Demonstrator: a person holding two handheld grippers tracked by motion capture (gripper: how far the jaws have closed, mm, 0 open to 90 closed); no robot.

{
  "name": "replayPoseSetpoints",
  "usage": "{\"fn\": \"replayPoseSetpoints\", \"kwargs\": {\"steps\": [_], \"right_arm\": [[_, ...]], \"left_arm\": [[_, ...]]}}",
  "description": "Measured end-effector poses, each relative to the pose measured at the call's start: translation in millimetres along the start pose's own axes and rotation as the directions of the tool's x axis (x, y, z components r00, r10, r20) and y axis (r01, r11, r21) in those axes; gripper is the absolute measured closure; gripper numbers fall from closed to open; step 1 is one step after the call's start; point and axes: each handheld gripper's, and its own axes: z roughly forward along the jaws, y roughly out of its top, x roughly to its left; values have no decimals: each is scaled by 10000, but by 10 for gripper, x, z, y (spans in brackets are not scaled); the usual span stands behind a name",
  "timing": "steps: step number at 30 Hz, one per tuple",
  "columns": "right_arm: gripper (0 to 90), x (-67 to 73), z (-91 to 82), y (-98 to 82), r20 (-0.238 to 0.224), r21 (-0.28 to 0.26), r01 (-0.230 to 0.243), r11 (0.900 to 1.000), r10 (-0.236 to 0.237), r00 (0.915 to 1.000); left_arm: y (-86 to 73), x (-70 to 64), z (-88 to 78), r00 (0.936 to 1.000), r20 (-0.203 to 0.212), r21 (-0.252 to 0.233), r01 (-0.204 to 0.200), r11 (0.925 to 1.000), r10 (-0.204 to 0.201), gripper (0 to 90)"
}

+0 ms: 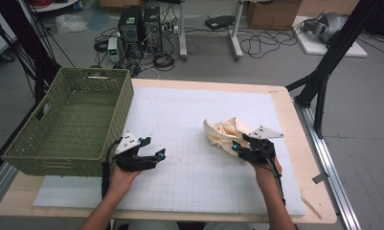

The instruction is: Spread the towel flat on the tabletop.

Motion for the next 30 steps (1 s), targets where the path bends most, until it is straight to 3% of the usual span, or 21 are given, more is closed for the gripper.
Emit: {"fn": "replayPoseSetpoints", "kwargs": {"steps": [5, 7, 8, 10, 13, 14, 17, 18, 24, 26, 30], "right_arm": [[513, -34, 122, 13, 241, 181, 171, 9997, -175, 9996], [544, -41, 91, 24, 405, -145, 46, 9999, -40, 9992], [547, -55, 76, 33, 212, -404, -72, 9992, 81, 9997], [543, -63, 67, 60, 240, -476, -1, 9989, 12, 9997], [518, -76, 147, 88, -172, -122, 82, 9999, -84, 9998], [548, -75, 169, 89, -200, -2, 90, 10000, -90, 9998], [765, -63, 233, 67, -794, 440, -135, 9989, 169, 9967], [791, -55, 239, 62, -984, 453, -208, 9988, 251, 9948], [846, 132, 180, 47, -2268, 168, -151, 9997, 185, 9738], [853, 235, 142, 23, -2674, 59, -69, 10000, 82, 9635], [854, 439, 67, -21, -3561, -256, -19, 9997, -73, 9344]], "left_arm": [[3, 17, -12, 10000, -43, -36, 43, 10000, -43, 256], [4, 25, -18, 10000, -55, -77, 73, 9999, -73, 256], [4, 28, -20, 9999, -61, -84, 90, 9999, -91, 256], [5, 33, -18, 9999, -42, -70, 104, 9999, -104, 256], [6, 25, -8, 9999, -40, -69, 93, 9999, -94, 256], [5, 22, -4, 10000, -55, -41, 77, 10000, -78, 256], [1, 29, 0, 9999, -64, -23, 81, 10000, -81, 256], [0, 36, -2, 9999, -79, -29, 119, 9999, -119, 256], [5, 66, -38, 9996, -169, -129, 211, 9997, -213, 256], [12, 72, -48, 9996, -193, -178, 209, 9996, -212, 256], [21, 93, -65, 9992, -260, -267, 310, 9992, -317, 257]]}}
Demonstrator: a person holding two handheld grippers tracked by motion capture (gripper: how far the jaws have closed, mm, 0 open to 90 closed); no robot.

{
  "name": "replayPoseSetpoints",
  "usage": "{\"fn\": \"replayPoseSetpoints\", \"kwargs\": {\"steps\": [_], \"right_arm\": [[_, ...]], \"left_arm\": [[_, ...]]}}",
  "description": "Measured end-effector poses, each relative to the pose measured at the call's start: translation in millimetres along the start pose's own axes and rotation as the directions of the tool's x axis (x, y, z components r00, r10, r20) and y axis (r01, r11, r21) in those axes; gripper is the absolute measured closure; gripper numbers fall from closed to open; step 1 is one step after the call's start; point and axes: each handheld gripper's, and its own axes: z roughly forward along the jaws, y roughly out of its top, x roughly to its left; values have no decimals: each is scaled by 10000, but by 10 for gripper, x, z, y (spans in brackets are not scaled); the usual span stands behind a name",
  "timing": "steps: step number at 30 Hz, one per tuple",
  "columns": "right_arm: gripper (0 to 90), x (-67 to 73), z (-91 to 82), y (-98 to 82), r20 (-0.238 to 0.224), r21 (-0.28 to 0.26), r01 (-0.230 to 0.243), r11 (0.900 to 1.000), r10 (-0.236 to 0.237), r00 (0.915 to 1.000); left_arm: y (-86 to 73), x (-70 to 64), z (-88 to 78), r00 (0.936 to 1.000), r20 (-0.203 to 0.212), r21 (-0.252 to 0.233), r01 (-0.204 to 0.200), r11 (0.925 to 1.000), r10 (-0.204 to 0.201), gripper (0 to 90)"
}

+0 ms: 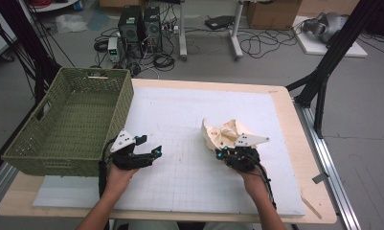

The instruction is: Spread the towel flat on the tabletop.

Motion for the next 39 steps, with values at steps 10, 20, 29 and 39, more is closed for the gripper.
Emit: {"fn": "replayPoseSetpoints", "kwargs": {"steps": [10, 20, 29, 39], "right_arm": [[862, 376, 63, 5, -1872, 115, 352, 9993, -324, 9818], [576, 231, -188, -40, -1129, -517, -265, 9983, 205, 9934], [447, -89, -730, -247, 1580, -753, -517, 9958, 631, 9854], [371, -244, -863, -387, 3034, -777, -734, 9943, 937, 9483]], "left_arm": [[10, 34, -25, 10000, -52, -111, 31, 9999, -31, 256], [29, 77, -49, 9998, -146, -216, 142, 9997, -145, 258], [239, -26, 179, 9965, 700, -45, -464, 9989, 466, 332], [534, -305, 843, 9620, 2533, 748, -1247, 9894, 1021, 347]]}}
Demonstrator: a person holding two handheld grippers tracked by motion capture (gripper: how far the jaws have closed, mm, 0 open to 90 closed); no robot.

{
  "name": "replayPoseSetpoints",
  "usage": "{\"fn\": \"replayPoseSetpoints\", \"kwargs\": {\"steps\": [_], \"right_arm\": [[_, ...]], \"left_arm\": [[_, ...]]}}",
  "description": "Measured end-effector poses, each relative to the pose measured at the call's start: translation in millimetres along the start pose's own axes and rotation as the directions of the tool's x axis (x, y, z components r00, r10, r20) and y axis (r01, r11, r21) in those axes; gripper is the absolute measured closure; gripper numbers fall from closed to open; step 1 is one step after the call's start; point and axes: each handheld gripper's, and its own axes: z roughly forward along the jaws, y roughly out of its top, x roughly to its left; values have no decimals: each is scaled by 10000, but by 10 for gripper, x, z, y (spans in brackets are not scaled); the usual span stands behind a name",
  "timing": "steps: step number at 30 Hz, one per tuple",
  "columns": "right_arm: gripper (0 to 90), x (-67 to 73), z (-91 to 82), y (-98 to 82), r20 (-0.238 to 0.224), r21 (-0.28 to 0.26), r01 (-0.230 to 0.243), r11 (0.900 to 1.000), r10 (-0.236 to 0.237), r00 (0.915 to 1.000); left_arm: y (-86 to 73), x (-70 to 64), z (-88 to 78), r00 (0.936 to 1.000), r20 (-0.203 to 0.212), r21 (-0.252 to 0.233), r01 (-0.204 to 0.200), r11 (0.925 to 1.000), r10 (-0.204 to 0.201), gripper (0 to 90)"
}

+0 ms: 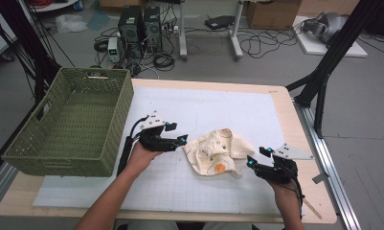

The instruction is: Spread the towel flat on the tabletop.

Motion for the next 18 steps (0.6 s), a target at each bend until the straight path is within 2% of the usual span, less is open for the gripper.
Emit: {"fn": "replayPoseSetpoints", "kwargs": {"steps": [3, 6, 11, 15, 18], "right_arm": [[363, -31, -16, -26, 139, -23, -161, 9999, 161, 9998], [362, -60, -33, -49, 210, -18, -270, 9996, 271, 9994], [361, -91, -49, -60, 252, -52, -408, 9992, 409, 9988], [358, -119, -42, -80, 298, 0, -456, 9990, 456, 9985], [357, -136, -37, -97, 278, 59, -538, 9985, 536, 9982]], "left_arm": [[55, -26, 226, 9992, 383, 358, -127, 9993, 113, 337], [107, -44, 428, 9992, 393, 717, -118, 9974, 90, 328], [216, -91, 758, 9971, 740, 1098, -277, 9936, 196, 325], [303, -119, 1004, 9950, 959, 1468, -418, 9883, 279, 324], [315, -133, 1165, 9924, 1220, 1856, -399, 9818, 173, 322]]}}
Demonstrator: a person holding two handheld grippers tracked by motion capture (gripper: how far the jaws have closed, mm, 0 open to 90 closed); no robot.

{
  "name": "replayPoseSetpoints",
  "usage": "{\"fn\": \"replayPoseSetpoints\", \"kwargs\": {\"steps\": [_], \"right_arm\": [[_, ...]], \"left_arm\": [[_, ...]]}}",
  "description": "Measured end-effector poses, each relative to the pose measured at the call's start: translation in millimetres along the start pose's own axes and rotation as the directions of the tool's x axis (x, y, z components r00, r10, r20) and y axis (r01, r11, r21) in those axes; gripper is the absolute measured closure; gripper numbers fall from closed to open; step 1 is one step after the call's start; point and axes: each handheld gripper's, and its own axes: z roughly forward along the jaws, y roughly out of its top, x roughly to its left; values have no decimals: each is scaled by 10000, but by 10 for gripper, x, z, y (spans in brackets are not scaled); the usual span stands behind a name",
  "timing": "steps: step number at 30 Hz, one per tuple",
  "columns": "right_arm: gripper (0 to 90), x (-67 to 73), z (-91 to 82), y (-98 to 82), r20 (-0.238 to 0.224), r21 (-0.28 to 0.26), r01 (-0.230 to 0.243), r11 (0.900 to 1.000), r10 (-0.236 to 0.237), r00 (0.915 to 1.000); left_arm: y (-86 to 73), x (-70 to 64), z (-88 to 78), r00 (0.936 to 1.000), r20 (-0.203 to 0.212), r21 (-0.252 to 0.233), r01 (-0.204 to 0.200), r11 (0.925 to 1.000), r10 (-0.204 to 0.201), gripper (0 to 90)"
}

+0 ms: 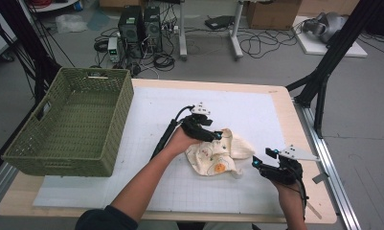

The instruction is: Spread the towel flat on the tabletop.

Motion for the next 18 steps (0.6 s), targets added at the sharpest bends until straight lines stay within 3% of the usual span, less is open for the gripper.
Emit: {"fn": "replayPoseSetpoints", "kwargs": {"steps": [3, 5, 7, 8, 9, 10, 14, 18], "right_arm": [[357, -8, -1, -8, -37, 5, -6, 10000, 6, 10000], [356, -12, -5, -13, -48, -18, -18, 10000, 18, 10000], [355, -14, -14, -18, -44, 21, -80, 10000, 80, 10000], [353, -16, -17, -20, -53, 10, -102, 9999, 102, 9999], [351, -22, -20, -23, -32, 4, -98, 10000, 98, 9999], [351, -24, -24, -26, -38, -15, -170, 9999, 170, 9998], [354, -32, -25, -32, -104, -4, -197, 9998, 197, 9998], [355, -13, -17, -32, -118, 31, -162, 9999, 162, 9998]], "left_arm": [[-28, 3, 139, 9966, 699, 250, 421, 9988, -437, 328], [-60, -4, 186, 9965, 778, 632, 250, 9977, -299, 388], [-73, -9, 195, 9959, 850, 879, 234, 9959, -309, 559], [-74, -8, 185, 9958, 912, 959, 15, 9954, -103, 673], [-65, -10, 164, 9953, 968, 932, -114, 9956, 23, 724], [-56, -7, 143, 9952, 976, 894, -172, 9958, 84, 780], [-22, 46, -11, 9948, 1014, 255, 93, 9996, -118, 812], [-61, 179, -241, 9927, 843, -525, 907, 9945, -861, 804]]}}
